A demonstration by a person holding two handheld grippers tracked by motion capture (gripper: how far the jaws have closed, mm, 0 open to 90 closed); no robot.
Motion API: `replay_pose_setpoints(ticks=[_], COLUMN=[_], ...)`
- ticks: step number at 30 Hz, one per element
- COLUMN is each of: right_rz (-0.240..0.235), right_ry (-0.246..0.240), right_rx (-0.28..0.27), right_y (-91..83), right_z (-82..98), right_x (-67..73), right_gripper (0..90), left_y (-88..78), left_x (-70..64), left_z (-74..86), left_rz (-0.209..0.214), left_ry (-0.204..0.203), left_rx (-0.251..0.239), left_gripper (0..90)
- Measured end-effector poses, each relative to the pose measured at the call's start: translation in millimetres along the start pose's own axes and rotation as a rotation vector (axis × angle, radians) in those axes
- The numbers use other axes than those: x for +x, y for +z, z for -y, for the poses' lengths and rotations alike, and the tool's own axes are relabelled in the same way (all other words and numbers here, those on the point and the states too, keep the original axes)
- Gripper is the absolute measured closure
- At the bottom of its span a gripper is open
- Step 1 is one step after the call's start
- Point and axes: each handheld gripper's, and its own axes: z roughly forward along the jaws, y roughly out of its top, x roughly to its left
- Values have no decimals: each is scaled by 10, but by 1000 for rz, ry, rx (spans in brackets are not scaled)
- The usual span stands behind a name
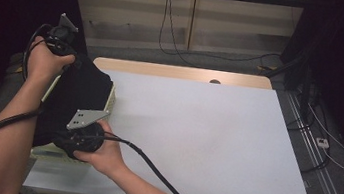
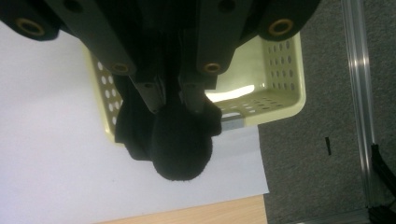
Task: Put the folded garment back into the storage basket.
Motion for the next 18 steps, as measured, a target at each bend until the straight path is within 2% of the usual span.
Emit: replay_pose_setpoints(ticks=[6,12,14,15,16,17,18], right_rz=[-2,-4,-10,-14,-12,0,11], right_ry=[14,17,4,-1,-5,-3,-3], right_rx=[11,26,34,34,36,37,33], right_y=[48,131,178,201,233,268,300], right_z=[20,39,34,30,24,14,-2], right_x=[-39,-69,-83,-90,-98,-99,-92], right_gripper=[805,801,793,780,732,606,474], left_y=[51,118,150,177,206,227,246], left_x=[49,97,130,149,173,199,218], left_z=[22,42,62,78,91,107,127], left_rz=[-4,-2,-10,-29,-34,-30,-32], left_ry=[6,-2,-3,1,2,7,15], left_rx=[5,-5,-23,-44,-63,-83,-100], left_gripper=[830,825,808,768,665,531,459])
